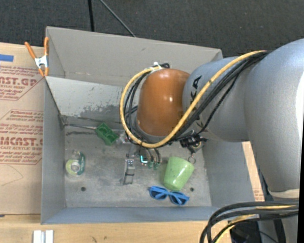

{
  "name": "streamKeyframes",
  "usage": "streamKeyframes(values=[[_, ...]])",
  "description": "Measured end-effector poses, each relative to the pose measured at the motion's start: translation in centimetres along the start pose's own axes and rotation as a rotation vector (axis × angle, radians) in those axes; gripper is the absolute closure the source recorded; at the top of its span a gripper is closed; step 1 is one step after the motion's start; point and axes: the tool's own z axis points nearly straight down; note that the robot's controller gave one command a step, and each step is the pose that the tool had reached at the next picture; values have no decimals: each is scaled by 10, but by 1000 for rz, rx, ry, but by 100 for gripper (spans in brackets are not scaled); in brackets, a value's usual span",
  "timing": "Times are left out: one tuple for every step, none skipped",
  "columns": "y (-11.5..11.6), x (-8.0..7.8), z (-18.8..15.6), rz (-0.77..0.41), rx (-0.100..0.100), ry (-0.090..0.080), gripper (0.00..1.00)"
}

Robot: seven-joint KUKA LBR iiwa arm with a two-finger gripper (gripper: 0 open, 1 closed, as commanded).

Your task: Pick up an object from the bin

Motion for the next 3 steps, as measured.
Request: streamKeyframes(values=[[41,-42,-24,-146,-2,-12,0],[98,-43,53,-643,-1,-5,0],[115,-49,64,-687,1,-9,0]])
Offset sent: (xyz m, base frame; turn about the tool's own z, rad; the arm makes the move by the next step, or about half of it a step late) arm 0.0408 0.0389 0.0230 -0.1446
